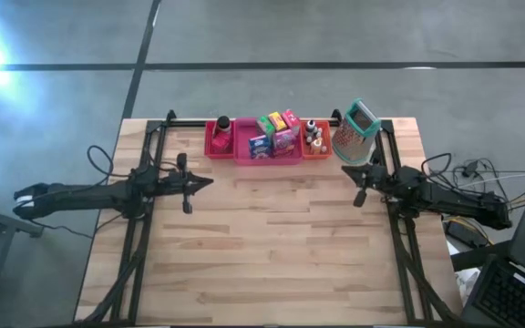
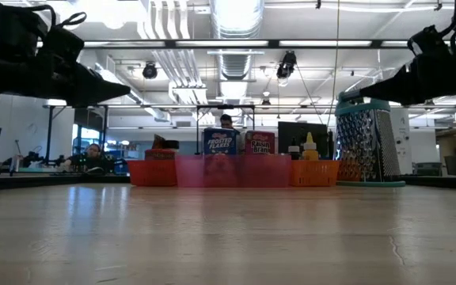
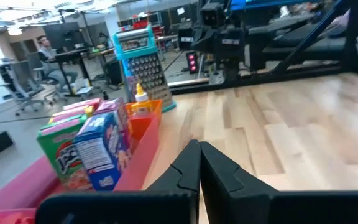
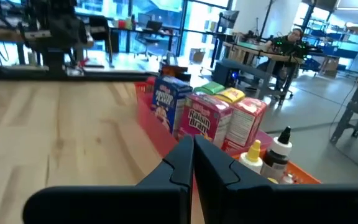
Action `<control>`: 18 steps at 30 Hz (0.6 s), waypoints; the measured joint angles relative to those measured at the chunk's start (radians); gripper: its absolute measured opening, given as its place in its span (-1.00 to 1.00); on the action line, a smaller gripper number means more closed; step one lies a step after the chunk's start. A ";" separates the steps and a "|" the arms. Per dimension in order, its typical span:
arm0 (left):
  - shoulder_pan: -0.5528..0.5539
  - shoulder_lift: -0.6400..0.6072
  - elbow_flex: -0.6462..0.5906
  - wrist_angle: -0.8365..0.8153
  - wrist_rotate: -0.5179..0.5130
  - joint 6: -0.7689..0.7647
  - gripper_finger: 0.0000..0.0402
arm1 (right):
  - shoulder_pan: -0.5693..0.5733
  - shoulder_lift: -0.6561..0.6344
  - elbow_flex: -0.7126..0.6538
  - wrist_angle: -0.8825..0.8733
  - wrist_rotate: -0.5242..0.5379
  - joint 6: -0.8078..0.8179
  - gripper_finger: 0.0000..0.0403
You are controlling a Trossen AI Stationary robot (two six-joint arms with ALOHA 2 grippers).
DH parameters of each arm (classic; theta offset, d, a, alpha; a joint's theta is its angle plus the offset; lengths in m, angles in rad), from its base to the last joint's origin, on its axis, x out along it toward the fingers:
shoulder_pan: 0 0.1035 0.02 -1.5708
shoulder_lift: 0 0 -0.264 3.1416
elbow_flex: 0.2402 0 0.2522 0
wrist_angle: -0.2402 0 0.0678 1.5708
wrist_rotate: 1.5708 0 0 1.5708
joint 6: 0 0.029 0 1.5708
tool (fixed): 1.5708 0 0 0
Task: Pick & Place Kitchen Items
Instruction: Return to Home Position
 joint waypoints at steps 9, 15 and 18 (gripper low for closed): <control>0.000 0.001 0.000 -0.007 -0.016 0.019 -0.96 | 0.000 0.046 0.001 0.004 0.003 -0.058 -0.96; 0.000 0.001 0.000 -0.007 -0.015 0.018 -0.96 | 0.000 0.046 0.073 0.018 0.003 -0.052 -0.96; 0.000 0.001 0.000 -0.007 -0.015 0.018 -0.96 | 0.000 0.047 0.102 0.012 0.002 -0.052 -0.96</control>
